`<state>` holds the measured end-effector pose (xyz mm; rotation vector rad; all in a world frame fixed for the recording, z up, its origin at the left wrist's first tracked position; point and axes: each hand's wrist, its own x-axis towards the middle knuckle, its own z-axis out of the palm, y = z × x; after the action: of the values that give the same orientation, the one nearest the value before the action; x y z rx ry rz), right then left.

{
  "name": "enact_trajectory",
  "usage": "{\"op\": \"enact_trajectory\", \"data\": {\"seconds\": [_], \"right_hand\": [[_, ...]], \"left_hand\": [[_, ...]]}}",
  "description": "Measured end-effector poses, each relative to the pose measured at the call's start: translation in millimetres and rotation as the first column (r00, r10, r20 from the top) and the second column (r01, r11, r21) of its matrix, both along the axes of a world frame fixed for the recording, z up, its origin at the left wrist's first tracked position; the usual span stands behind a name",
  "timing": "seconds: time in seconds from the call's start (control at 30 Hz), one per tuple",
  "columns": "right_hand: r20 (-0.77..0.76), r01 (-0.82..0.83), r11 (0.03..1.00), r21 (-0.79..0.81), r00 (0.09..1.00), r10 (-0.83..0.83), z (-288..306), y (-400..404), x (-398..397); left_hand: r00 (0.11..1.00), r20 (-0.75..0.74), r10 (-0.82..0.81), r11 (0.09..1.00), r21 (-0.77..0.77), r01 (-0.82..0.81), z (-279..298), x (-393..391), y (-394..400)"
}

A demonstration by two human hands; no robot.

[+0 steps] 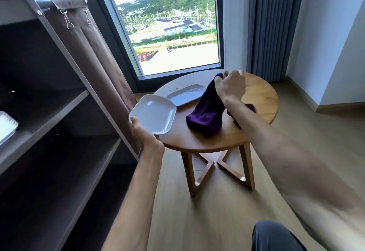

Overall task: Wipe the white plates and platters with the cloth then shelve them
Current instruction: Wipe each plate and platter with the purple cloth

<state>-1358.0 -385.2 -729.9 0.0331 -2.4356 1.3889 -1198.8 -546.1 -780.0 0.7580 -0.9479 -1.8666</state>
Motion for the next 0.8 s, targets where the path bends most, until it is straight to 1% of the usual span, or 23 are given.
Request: {"op": "enact_trajectory", "data": {"seconds": [0.07, 0.1, 0.13, 0.17, 0.2, 0.23, 0.27, 0.3, 0.33, 0.37, 0.4, 0.43, 0.47, 0.5, 0.53, 0.57, 0.6, 0.63, 0.67, 0.7, 0.73, 0.8], "right_hand": [[0.043, -0.048, 0.988, -0.146, 0.998, 0.055, 13.6, -4.5, 1.3], [0.068, -0.100, 0.977, -0.191, 0.991, 0.114, 19.9, -9.9, 6.8], [0.093, -0.198, 0.954, -0.227, 0.970, 0.223, 24.7, -16.8, 15.3], [0.123, -0.349, 0.898, -0.267, 0.912, 0.391, 27.4, -23.4, 25.6], [0.156, -0.521, 0.790, -0.324, 0.794, 0.588, 27.4, -31.0, 35.1], [0.173, -0.650, 0.658, -0.381, 0.649, 0.741, 24.4, -37.3, 43.3], [0.162, -0.714, 0.572, -0.404, 0.559, 0.813, 19.4, -40.8, 48.8], [0.139, -0.720, 0.591, -0.364, 0.586, 0.799, 13.7, -42.9, 51.8], [0.107, -0.675, 0.692, -0.255, 0.692, 0.714, 8.0, -43.0, 52.8], [0.069, -0.559, 0.822, -0.107, 0.821, 0.567, 1.5, -42.3, 53.2], [0.053, -0.404, 0.915, -0.006, 0.913, 0.404, -6.2, -40.1, 53.2], [0.093, -0.287, 0.958, 0.022, 0.954, 0.284, -15.0, -38.3, 55.2], [0.174, -0.252, 0.967, -0.043, 0.951, 0.256, -25.0, -37.1, 56.5], [0.260, -0.272, 0.946, -0.175, 0.914, 0.311, -32.0, -36.6, 59.2], [0.317, -0.287, 0.891, -0.352, 0.859, 0.402, -37.0, -36.4, 61.3], [0.347, -0.285, 0.805, -0.520, 0.791, 0.504, -39.9, -35.6, 62.7], [0.351, -0.273, 0.716, -0.643, 0.725, 0.592, -41.9, -34.6, 62.0], [0.343, -0.246, 0.636, -0.732, 0.673, 0.655, -41.6, -34.4, 61.8], [0.334, -0.193, 0.567, -0.801, 0.641, 0.691, -41.9, -35.1, 61.2], [0.329, -0.129, 0.518, -0.846, 0.638, 0.697, -43.2, -37.1, 60.7], [0.321, -0.074, 0.484, -0.872, 0.660, 0.679, -45.3, -39.3, 60.2], [0.319, -0.010, 0.472, -0.881, 0.725, 0.611, -46.7, -42.9, 57.7]], "left_hand": [[1.000, -0.015, -0.013, 1.000, 0.028, 0.014, 4.9, -5.4, 7.8], [1.000, -0.018, -0.023, 0.999, 0.035, 0.024, 7.6, -11.2, 14.7], [0.999, -0.026, -0.031, 0.999, 0.034, 0.031, 9.0, -17.3, 21.5], [0.999, -0.033, -0.041, 0.998, 0.036, 0.042, 8.8, -24.6, 28.5], [0.997, -0.044, -0.056, 0.997, 0.057, 0.059, 7.6, -30.7, 34.2], [0.996, -0.048, -0.074, 0.993, 0.093, 0.078, 7.0, -35.6, 38.7], [0.994, -0.058, -0.087, 0.988, 0.125, 0.094, 6.9, -39.6, 42.8], [0.993, -0.081, -0.090, 0.984, 0.147, 0.101, 7.7, -41.7, 44.8], [0.990, -0.115, -0.087, 0.980, 0.168, 0.106, 8.6, -43.0, 45.9], [0.986, -0.147, -0.080, 0.977, 0.185, 0.106, 10.0, -43.0, 46.6], [0.981, -0.178, -0.073, 0.974, 0.197, 0.108, 11.3, -43.0, 47.2], [0.977, -0.204, -0.066, 0.972, 0.206, 0.109, 11.7, -43.2, 47.1], [0.971, -0.232, -0.065, 0.969, 0.217, 0.117, 11.2, -43.9, 46.8], [0.965, -0.251, -0.071, 0.966, 0.225, 0.129, 11.6, -44.3, 47.9], [0.960, -0.266, -0.091, 0.961, 0.229, 0.154, 12.0, -44.6, 50.3], [0.955, -0.272, -0.120, 0.954, 0.236, 0.187, 13.0, -45.0, 54.4], [0.949, -0.272, -0.157, 0.942, 0.246, 0.226, 13.2, -45.0, 59.9], [0.946, -0.262, -0.190, 0.933, 0.253, 0.258, 14.2, -44.4, 65.7], [0.945, -0.249, -0.213, 0.926, 0.257, 0.276, 14.6, -44.4, 70.8], [0.947, -0.231, -0.223, 0.925, 0.256, 0.281, 14.6, -44.5, 73.6], [0.948, -0.220, -0.229, 0.924, 0.257, 0.283, 14.7, -44.6, 74.0], [0.951, -0.193, -0.241, 0.922, 0.262, 0.286, 15.3, -41.6, 67.8]]}}
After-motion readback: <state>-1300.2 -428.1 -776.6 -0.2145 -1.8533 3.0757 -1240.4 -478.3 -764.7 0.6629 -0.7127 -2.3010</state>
